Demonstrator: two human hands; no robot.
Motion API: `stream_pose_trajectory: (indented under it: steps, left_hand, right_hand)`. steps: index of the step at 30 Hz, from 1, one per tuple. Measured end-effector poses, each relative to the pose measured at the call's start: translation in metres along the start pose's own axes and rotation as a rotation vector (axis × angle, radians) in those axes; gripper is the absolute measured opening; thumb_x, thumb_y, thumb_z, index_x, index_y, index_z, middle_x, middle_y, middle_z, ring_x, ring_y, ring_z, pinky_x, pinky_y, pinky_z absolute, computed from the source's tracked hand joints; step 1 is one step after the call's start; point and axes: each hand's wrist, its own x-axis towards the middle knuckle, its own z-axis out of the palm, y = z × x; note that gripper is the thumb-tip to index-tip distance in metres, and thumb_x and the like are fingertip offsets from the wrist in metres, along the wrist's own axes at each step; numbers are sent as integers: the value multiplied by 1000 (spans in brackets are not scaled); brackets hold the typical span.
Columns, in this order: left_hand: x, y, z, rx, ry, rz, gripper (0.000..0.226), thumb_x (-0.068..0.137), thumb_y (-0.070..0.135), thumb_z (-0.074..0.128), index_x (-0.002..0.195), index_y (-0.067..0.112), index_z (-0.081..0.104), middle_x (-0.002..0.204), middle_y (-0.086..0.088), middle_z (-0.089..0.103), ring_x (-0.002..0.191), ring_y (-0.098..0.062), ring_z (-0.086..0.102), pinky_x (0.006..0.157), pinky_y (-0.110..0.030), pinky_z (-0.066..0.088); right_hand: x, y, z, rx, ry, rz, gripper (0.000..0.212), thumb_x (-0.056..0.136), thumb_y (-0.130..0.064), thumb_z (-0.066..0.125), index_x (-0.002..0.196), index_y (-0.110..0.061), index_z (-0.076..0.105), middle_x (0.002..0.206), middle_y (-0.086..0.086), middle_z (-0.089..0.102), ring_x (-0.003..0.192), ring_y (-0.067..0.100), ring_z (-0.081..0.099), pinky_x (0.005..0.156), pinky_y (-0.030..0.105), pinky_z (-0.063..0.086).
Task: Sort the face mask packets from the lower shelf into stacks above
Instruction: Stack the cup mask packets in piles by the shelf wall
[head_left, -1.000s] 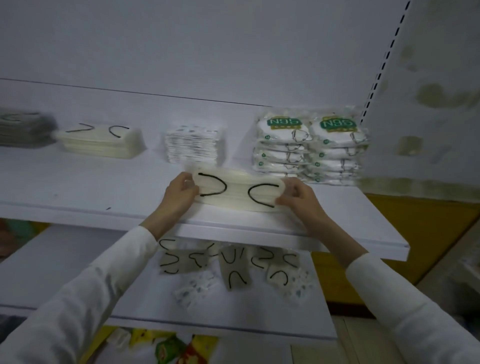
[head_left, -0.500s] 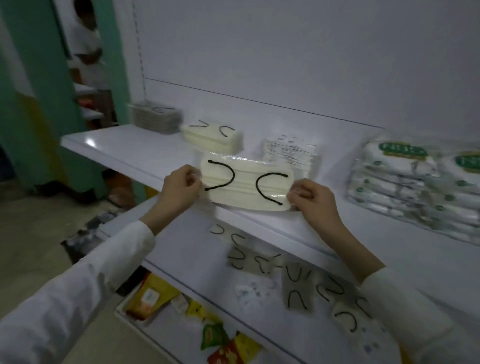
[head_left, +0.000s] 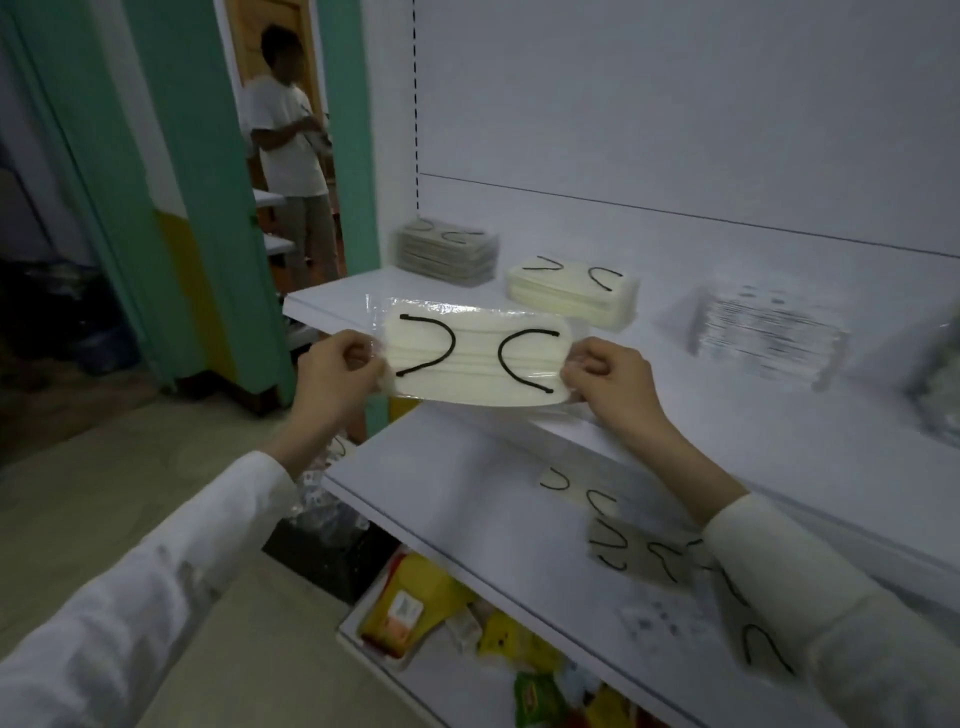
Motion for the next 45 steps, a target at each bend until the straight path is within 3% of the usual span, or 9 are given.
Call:
stream_pose_trajectory:
  steps: [4, 9, 13, 16, 21, 25, 29, 35, 45]
  left_hand:
    - [50, -23, -18, -19, -53, 64, 14, 84, 8, 65, 97, 13, 64, 79, 6, 61, 73, -5, 57, 61, -9, 42]
    - [112, -38, -4, -78, -168, 107, 13, 83, 6, 67, 91, 15, 64, 83, -5, 65, 79, -21, 63, 80, -40, 56]
    - [158, -29, 32, -143, -262, 163, 15, 83, 6, 66, 95, 14, 65, 82, -7, 67, 73, -23, 64, 81, -41, 56]
    - [196, -11, 71, -158, -315, 245, 21, 82, 4, 66, 102, 8, 67, 84, -9, 66, 73, -22, 62, 80, -41, 56]
    - [256, 31, 138, -180, -340, 337, 23, 78, 1, 66, 100, 1, 70, 75, -5, 63, 53, 7, 54, 62, -6, 42]
    - [286, 49, 184, -162, -356, 327, 26, 78, 7, 69, 104, 8, 64, 64, 4, 58, 73, -15, 58, 74, -21, 45]
    - [311, 39, 225, -100, -438, 370, 19, 80, 6, 67, 97, 5, 58, 76, -13, 65, 73, -24, 59, 66, -24, 45]
    - [337, 22, 246, -2, -486, 447, 7, 79, 4, 67, 83, 0, 71, 85, -16, 69, 84, -31, 64, 80, -34, 52]
    - [328, 21, 251, 68, -656, 470, 20, 89, 15, 57, 80, 5, 71, 82, -7, 69, 69, -11, 55, 62, -12, 35]
  right_hand:
    - [22, -13, 41, -43, 56, 14, 24, 77, -4, 63, 71, -27, 64, 50, -18, 57, 65, 13, 60, 82, 45, 56]
    - [54, -15, 61, -105, 140, 55, 14, 78, -4, 61, 73, -16, 65, 57, -11, 57, 68, 25, 63, 77, 47, 57]
    - [89, -4, 50, -128, 188, 139, 10, 81, 0, 61, 79, -9, 65, 76, 4, 64, 72, 20, 63, 65, 27, 60]
    - [118, 12, 29, -174, 233, 183, 11, 81, -1, 61, 76, -11, 65, 79, 7, 67, 72, 20, 65, 65, 24, 58]
    - [176, 41, -6, -218, 332, 252, 18, 82, -5, 57, 70, -19, 59, 73, 4, 66, 75, 22, 64, 74, 39, 57]
    - [220, 55, -20, -218, 488, 323, 20, 82, -7, 56, 101, -15, 55, 92, 13, 68, 84, 28, 65, 75, 39, 55]
    - [244, 66, -22, -354, 504, 346, 41, 86, -7, 59, 124, -9, 43, 97, 12, 65, 85, 24, 59, 63, 27, 40]
    - [265, 77, -9, -542, 429, 326, 25, 84, -3, 51, 103, -13, 64, 94, 16, 67, 89, 29, 61, 73, 29, 47]
    - [269, 93, -4, -693, 538, 403, 22, 88, -10, 52, 96, -8, 72, 105, 12, 68, 104, 28, 59, 81, 28, 43]
